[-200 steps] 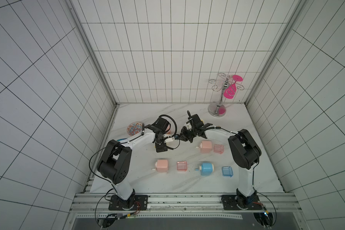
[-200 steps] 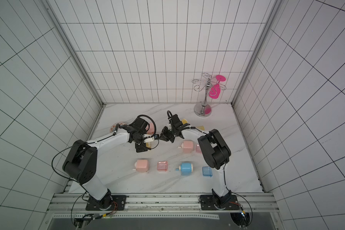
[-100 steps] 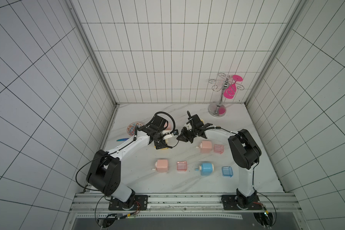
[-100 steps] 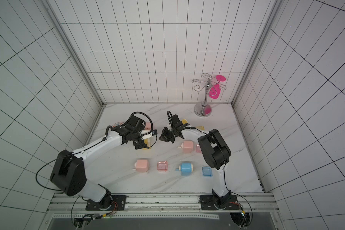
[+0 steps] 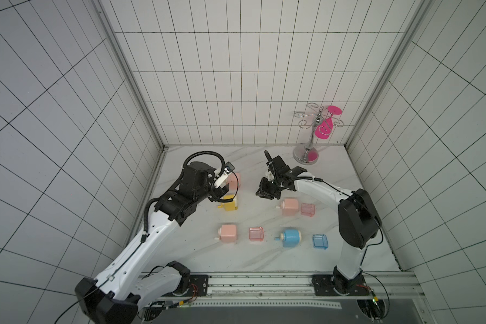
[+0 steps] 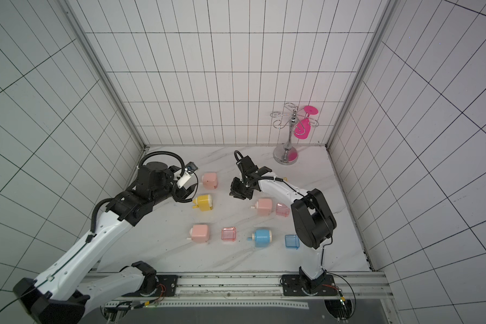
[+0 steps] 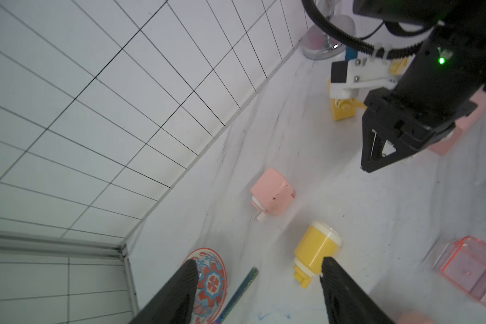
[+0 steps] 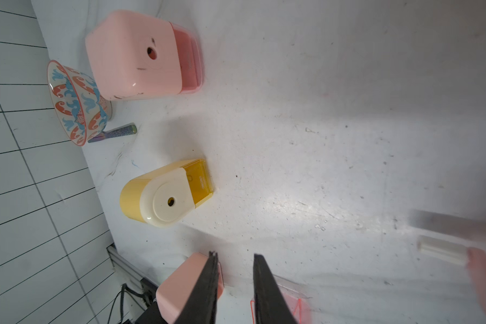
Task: Put the tray back into the pencil sharpener
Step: Close the container of the pencil sharpener.
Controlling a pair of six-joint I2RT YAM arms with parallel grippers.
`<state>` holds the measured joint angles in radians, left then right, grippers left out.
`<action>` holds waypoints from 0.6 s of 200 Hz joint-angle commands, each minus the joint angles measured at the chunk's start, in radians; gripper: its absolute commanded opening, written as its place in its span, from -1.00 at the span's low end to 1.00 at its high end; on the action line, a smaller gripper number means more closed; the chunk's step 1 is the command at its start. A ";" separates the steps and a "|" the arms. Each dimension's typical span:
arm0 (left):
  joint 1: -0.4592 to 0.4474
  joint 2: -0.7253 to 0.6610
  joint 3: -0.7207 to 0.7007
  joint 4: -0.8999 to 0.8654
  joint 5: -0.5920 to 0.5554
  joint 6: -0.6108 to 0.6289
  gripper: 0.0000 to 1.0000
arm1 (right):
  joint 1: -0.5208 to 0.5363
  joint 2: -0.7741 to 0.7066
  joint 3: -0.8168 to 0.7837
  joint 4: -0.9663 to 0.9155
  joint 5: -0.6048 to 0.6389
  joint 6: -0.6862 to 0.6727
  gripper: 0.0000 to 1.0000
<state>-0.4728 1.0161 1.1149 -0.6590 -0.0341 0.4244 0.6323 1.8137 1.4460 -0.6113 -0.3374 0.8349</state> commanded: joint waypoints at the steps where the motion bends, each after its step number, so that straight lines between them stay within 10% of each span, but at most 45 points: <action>1: 0.003 -0.037 0.013 -0.086 0.015 -0.346 0.40 | 0.055 -0.053 0.056 -0.224 0.175 -0.065 -0.48; 72: 0.005 -0.138 -0.150 -0.180 0.270 -0.743 0.51 | 0.211 -0.163 -0.022 -0.412 0.389 -0.027 -0.36; 120: -0.027 -0.028 -0.044 -0.443 0.213 -0.517 0.61 | 0.234 -0.222 -0.109 -0.411 0.412 -0.006 -0.35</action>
<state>-0.4831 0.9691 0.9821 -0.9417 0.2127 -0.1871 0.8604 1.6245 1.3869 -0.9642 0.0177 0.8043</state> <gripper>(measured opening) 0.800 0.326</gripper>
